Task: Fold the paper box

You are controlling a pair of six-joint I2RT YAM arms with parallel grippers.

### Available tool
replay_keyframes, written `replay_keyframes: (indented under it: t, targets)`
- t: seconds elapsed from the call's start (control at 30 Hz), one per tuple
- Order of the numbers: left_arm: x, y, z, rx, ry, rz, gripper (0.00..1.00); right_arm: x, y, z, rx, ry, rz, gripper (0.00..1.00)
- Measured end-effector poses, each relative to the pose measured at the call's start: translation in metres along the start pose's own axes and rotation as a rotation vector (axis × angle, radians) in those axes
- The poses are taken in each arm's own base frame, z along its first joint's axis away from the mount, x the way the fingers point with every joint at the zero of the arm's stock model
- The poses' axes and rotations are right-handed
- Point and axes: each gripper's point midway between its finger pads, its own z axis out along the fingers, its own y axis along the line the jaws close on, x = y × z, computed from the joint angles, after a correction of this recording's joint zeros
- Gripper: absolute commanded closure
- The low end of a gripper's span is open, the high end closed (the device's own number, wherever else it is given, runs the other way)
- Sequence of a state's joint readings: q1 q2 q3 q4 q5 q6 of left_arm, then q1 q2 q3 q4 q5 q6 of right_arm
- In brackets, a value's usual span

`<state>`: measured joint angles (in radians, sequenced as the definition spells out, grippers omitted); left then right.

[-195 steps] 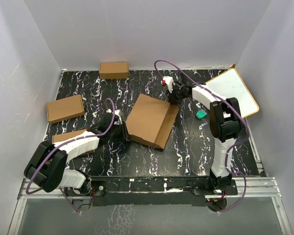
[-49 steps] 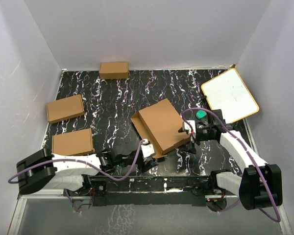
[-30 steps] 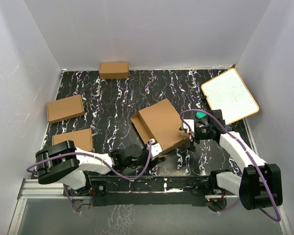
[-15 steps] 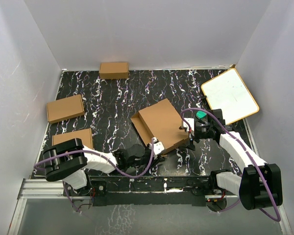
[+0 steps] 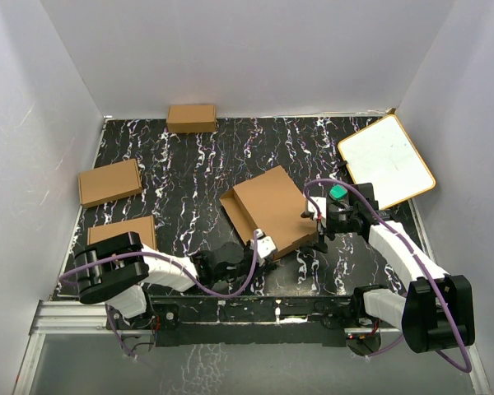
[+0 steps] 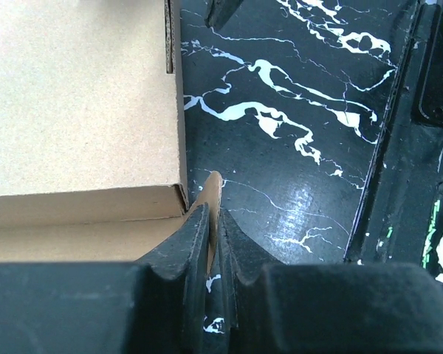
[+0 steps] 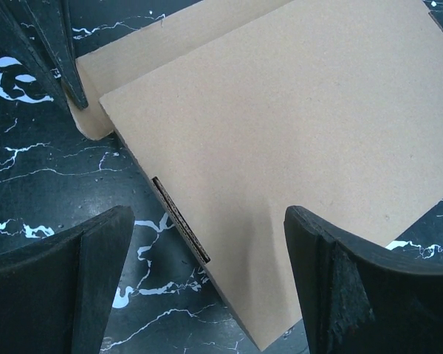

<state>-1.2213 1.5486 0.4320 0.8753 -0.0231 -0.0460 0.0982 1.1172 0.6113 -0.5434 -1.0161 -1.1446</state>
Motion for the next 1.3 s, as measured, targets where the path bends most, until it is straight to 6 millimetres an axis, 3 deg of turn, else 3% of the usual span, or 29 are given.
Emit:
replay_keyframes:
  t: [0.27, 0.47, 0.7, 0.87, 1.0, 1.07, 1.3]
  targets:
    - [-0.002, 0.004, 0.0, -0.024, -0.012, -0.014, 0.99, -0.004, -0.01, -0.002, 0.048, -0.023, 0.125, 0.09]
    - [-0.002, 0.005, -0.001, -0.034, -0.014, -0.02, 1.0, -0.005, -0.039, -0.017, 0.183, -0.071, 0.388, 0.1]
    - [-0.002, 0.006, -0.001, -0.041, -0.017, -0.026, 1.0, 0.028, -0.074, -0.03, 0.314, -0.032, 0.707, 0.14]
    - [-0.002, 0.006, -0.001, -0.041, -0.017, -0.027, 1.0, 0.048, -0.076, -0.027, 0.326, 0.0, 0.844, 0.18]
    - [-0.001, 0.006, -0.001, -0.041, -0.018, -0.027, 1.0, 0.056, -0.074, -0.025, 0.313, 0.01, 0.917, 0.29]
    - [-0.001, 0.006, -0.002, -0.041, -0.019, -0.027, 1.0, 0.06, -0.074, -0.024, 0.305, 0.015, 0.954, 0.4]
    - [-0.001, 0.006, -0.002, -0.043, -0.021, -0.034, 1.0, 0.074, -0.077, -0.021, 0.263, 0.047, 1.065, 0.46]
